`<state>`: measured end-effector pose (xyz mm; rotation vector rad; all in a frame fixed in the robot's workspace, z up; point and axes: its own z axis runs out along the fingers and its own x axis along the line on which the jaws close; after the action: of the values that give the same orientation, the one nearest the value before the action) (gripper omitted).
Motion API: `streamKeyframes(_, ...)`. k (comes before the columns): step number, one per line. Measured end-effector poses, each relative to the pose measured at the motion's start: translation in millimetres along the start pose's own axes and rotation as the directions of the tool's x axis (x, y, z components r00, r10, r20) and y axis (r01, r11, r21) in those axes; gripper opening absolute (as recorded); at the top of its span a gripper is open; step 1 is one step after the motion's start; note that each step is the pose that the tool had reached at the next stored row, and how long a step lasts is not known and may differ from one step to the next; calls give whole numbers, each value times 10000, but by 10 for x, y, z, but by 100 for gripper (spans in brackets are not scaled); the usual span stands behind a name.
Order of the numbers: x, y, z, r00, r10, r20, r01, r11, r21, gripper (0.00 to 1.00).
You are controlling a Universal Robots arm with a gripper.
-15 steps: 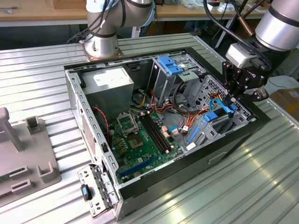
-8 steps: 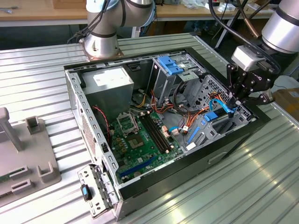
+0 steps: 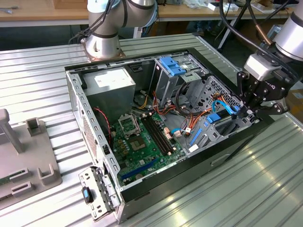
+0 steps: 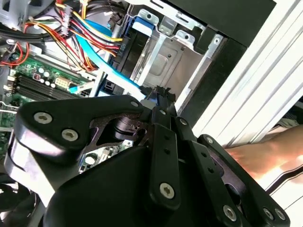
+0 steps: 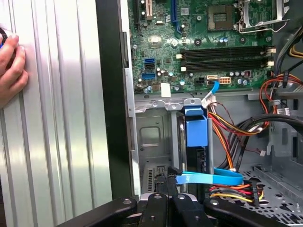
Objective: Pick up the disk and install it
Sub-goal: 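Insert the second disk wire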
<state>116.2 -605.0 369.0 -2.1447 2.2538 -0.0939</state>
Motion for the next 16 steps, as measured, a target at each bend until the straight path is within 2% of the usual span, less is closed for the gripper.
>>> streamKeyframes(2, 5, 5, 68, 10000, -2, -23, 2, 10000, 1, 11)
streamKeyframes(11, 3, 6, 71, 10000, -2, -23, 2, 10000, 1, 11)
streamKeyframes(16, -92, 23, 68, 10000, -1, -22, 1, 10000, 1, 11)
